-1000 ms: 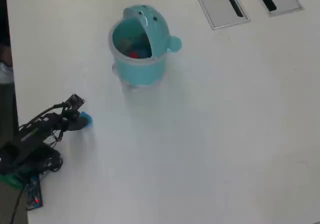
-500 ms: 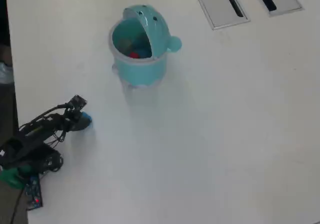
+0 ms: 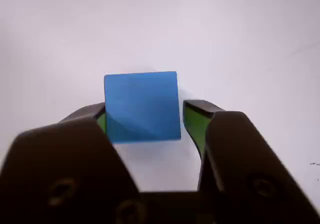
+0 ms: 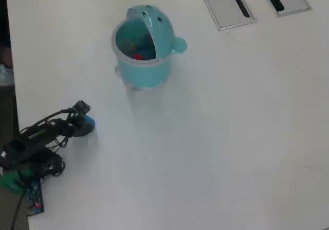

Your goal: Grasp RGB lego blocks and put them in the bin one by one.

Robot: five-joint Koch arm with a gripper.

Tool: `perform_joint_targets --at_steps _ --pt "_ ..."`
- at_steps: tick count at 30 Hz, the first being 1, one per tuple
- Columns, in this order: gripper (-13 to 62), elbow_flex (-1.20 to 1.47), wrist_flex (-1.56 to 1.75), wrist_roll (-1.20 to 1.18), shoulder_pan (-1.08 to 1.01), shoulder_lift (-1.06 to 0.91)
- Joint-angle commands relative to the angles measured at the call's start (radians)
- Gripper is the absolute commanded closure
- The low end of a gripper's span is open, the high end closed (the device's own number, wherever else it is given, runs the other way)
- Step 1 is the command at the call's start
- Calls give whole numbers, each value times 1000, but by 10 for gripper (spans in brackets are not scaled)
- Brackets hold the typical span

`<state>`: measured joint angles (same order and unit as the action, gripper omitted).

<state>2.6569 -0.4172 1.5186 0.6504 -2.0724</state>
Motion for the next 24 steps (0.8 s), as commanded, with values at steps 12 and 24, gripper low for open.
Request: perform_joint_targets --at_steps 12,24 --pt "299 -173 51 -118 -15 -66" --pt "299 -423 20 -166 -12 -91"
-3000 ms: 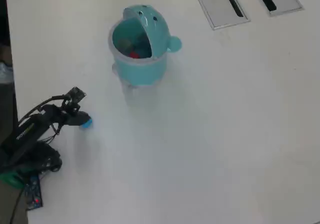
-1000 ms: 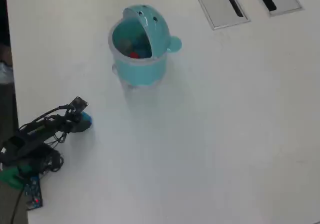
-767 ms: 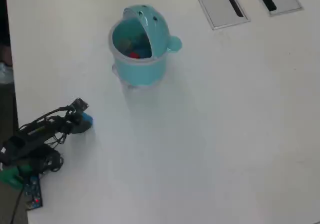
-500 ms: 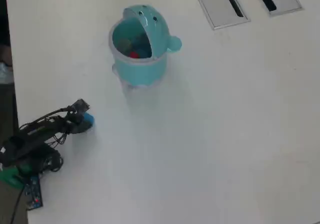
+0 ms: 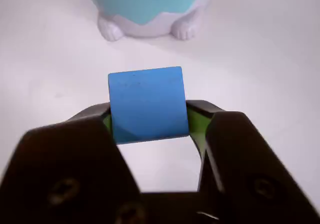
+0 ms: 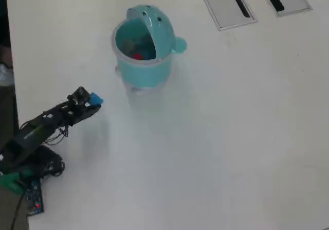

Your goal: Grasp RGB lego blocks and put them in the bin one by one.

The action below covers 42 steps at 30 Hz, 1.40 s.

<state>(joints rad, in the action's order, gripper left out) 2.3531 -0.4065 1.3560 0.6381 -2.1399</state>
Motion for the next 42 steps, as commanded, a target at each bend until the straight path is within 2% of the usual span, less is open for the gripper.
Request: perform_joint_targets --at_steps 1,23,25,42 --pt "299 -135 9 -3 2 -23" --pt "301 -597 -46 -8 18 156" --pt "324 -680 -46 -11 20 201" --pt "324 -1100 -46 -25 38 448"
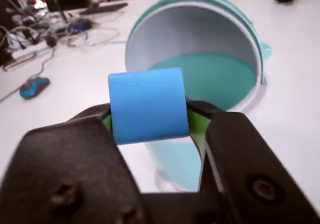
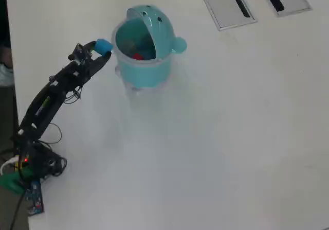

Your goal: Grasp RGB lego blocks and put them in the bin one by one.

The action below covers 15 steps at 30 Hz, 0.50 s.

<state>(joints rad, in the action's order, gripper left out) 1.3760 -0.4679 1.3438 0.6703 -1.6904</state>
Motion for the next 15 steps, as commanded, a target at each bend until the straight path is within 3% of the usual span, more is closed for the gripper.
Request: perform_joint_targets --at_steps 1,15 --pt "324 -146 17 -14 6 18" --pt "330 -454 78 -15 -26 296"
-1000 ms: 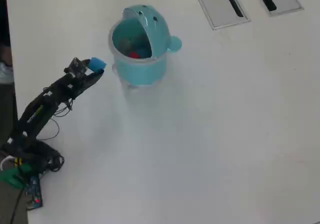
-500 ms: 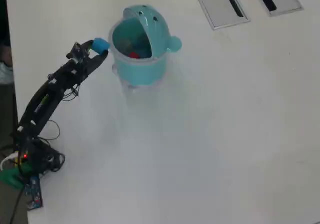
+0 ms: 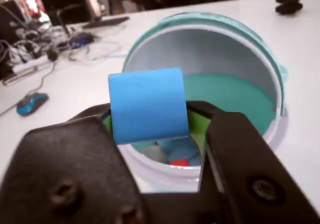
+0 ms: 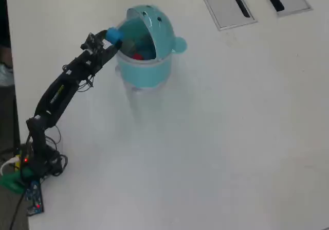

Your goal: Grasp RGB lego blocks and put them in the bin one by one.

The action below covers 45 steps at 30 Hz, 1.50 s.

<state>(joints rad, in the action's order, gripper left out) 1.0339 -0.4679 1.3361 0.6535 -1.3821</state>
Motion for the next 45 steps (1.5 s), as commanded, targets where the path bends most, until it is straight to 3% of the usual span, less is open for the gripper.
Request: perform_joint_targets --at_steps 1,12,18,22,31,45 --pt "330 -127 83 -8 -15 3" --pt "329 -301 89 -9 -112 144" --pt "324 -518 106 -5 -69 324" --pt "243 -555 109 52 -71 373" --pt "214 -557 101 84 -75 368" --pt "192 -518 -25 74 -109 209"
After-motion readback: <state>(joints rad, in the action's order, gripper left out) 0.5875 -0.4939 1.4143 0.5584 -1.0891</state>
